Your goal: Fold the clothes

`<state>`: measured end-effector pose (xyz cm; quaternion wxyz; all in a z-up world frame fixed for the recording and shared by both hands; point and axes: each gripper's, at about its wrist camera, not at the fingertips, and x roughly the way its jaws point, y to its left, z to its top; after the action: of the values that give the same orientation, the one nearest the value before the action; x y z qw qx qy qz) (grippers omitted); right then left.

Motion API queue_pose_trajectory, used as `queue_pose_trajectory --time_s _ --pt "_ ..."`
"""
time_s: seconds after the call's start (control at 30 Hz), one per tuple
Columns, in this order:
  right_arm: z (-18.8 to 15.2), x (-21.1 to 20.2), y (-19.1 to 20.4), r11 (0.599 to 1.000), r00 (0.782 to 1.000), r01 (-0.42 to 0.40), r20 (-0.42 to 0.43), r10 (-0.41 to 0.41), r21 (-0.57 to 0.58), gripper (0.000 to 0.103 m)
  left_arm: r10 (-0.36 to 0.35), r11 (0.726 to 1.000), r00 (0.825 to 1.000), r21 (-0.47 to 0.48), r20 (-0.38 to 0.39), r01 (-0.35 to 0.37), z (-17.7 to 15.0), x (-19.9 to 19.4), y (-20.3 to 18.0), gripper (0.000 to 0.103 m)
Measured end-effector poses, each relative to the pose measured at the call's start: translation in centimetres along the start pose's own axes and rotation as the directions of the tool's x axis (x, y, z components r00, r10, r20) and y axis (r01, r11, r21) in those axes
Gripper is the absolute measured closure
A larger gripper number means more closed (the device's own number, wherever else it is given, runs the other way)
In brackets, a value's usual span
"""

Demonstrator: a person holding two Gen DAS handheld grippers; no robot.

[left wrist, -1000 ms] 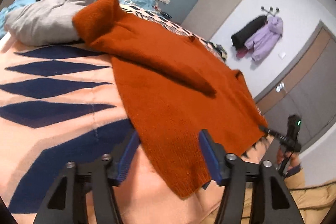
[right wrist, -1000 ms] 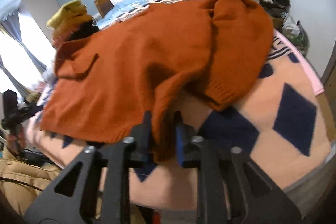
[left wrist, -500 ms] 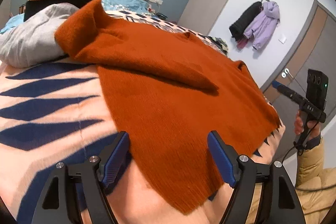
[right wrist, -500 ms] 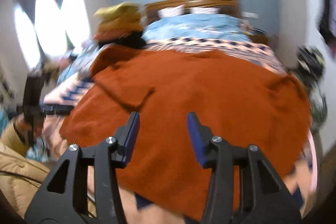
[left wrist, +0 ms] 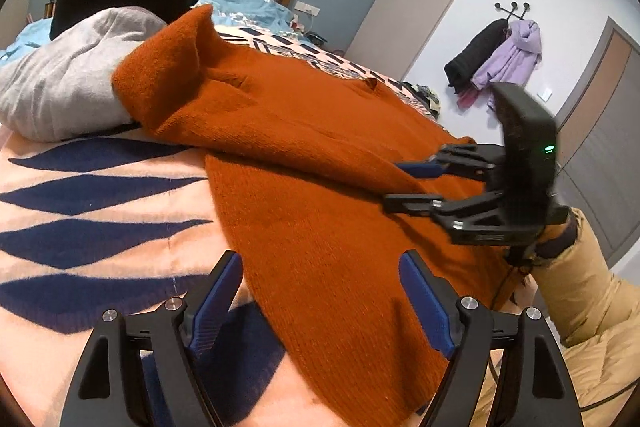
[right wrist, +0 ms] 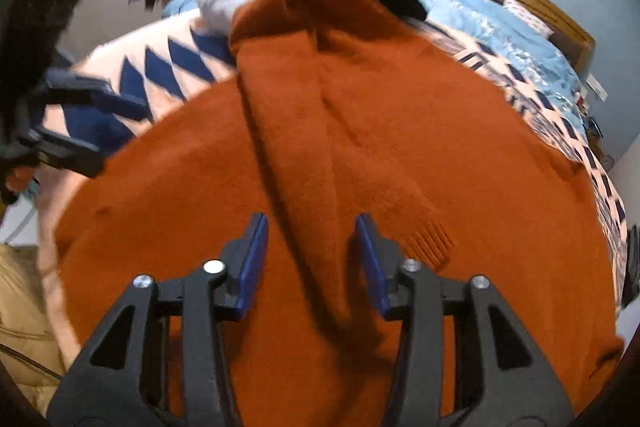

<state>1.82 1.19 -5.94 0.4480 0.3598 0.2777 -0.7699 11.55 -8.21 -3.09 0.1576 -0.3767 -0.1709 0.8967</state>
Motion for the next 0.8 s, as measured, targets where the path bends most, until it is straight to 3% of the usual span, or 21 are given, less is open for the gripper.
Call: queue_pose_trajectory --time_s 0.03,0.13,0.27,0.37,0.43,0.5,0.7,0.8 --pt "0.3 0.7 0.1 1.0 1.0 -0.005 -0.021 0.005 -0.017 0.094 0.0 1.0 1.0 0.001 0.002 0.0 0.2 0.0 0.1 0.021" --pt "1.1 0.1 -0.7 0.999 0.999 -0.039 -0.007 0.039 -0.005 0.097 0.001 1.0 1.0 0.009 0.003 -0.001 0.6 -0.1 0.4 0.021" --pt "2.9 -5.9 -4.1 0.984 0.978 -0.137 0.171 0.117 0.109 0.098 0.017 0.999 1.0 0.027 0.007 -0.018 1.6 0.0 1.0 0.021" --pt "3.9 -11.1 -6.5 0.979 0.951 -0.132 0.3 0.079 0.157 0.098 0.031 0.999 0.999 0.03 -0.008 -0.03 2.4 0.5 1.4 0.021" --pt "4.0 -14.6 -8.2 0.973 0.921 -0.148 0.383 0.07 0.177 0.098 0.037 0.998 0.999 0.044 -0.028 -0.036 3.2 1.0 1.4 0.02" --pt "4.1 -16.8 -10.0 0.966 0.908 -0.144 0.417 0.043 0.214 0.098 0.053 0.996 0.998 0.068 -0.035 -0.05 4.0 1.5 1.2 0.021" --pt "2.4 -15.7 -15.7 0.919 0.939 -0.085 0.339 -0.055 0.385 0.098 0.131 0.975 0.99 0.19 -0.048 -0.12 7.2 4.1 -0.6 0.02" --pt "0.0 -12.4 -18.8 0.878 0.974 -0.04 0.216 -0.073 0.476 0.097 0.177 0.96 0.982 0.23 -0.063 -0.158 8.6 6.0 -0.5 0.02"
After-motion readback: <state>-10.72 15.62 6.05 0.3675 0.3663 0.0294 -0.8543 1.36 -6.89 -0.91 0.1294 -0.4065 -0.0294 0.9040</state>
